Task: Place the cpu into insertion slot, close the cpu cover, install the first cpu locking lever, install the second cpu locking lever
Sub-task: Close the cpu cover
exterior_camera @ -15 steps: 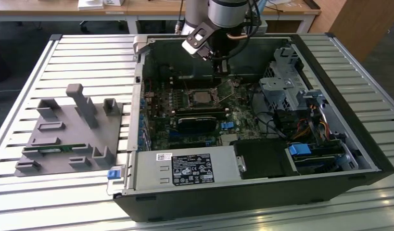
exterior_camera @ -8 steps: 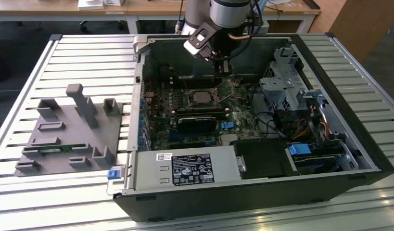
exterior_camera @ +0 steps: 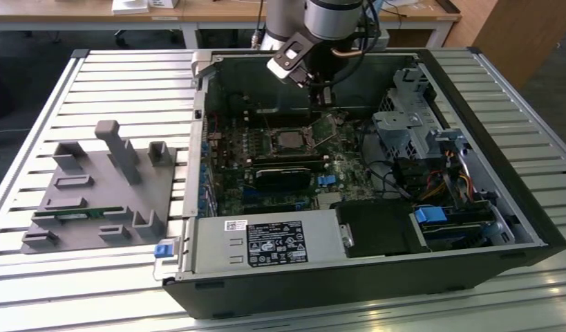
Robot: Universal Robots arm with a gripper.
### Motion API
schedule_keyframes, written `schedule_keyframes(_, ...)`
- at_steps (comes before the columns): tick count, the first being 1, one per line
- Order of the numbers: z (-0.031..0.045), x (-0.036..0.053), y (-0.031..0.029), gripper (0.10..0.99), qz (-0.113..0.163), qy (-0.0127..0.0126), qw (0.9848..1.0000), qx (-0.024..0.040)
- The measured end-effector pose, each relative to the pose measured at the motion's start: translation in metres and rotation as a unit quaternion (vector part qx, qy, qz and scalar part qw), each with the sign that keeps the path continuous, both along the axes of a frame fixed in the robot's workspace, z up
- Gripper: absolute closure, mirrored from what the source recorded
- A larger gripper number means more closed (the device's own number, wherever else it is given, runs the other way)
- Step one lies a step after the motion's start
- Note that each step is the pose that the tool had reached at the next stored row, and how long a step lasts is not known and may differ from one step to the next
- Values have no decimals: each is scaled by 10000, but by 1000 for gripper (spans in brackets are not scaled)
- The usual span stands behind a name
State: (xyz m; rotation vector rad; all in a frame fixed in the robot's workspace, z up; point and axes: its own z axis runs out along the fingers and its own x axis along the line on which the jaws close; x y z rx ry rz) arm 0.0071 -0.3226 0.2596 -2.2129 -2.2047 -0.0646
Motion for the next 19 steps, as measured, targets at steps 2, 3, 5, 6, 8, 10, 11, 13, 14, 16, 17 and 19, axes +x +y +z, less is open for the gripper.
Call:
schedule_keyframes(2, 0, 15, 0, 969, 0, 0, 10000, 0)
schedule_keyframes(3, 0, 22, 0, 969, 0, 0, 10000, 0)
schedule_keyframes(5, 0, 37, 0, 969, 0, 0, 10000, 0)
schedule_keyframes(6, 0, 49, 0, 969, 0, 0, 10000, 0)
schedule_keyframes(8, 0, 70, 0, 969, 3, 0, 10000, 0)
schedule_keyframes(10, 0, 96, 0, 969, 14, 0, 10000, 0)
schedule_keyframes(11, -1, 114, 0, 969, 19, 0, 10000, 0)
schedule_keyframes(13, 0, 153, 0, 969, 20, 0, 10000, 0)
schedule_keyframes(14, -1, 175, 0, 969, 19, 0, 10000, 0)
schedule_keyframes(16, -1, 210, 0, 969, 20, 0, 10000, 0)
schedule_keyframes(17, -1, 225, 0, 969, 20, 0, 10000, 0)
schedule_keyframes(19, -2, 247, 0, 969, 27, 0, 10000, 0)
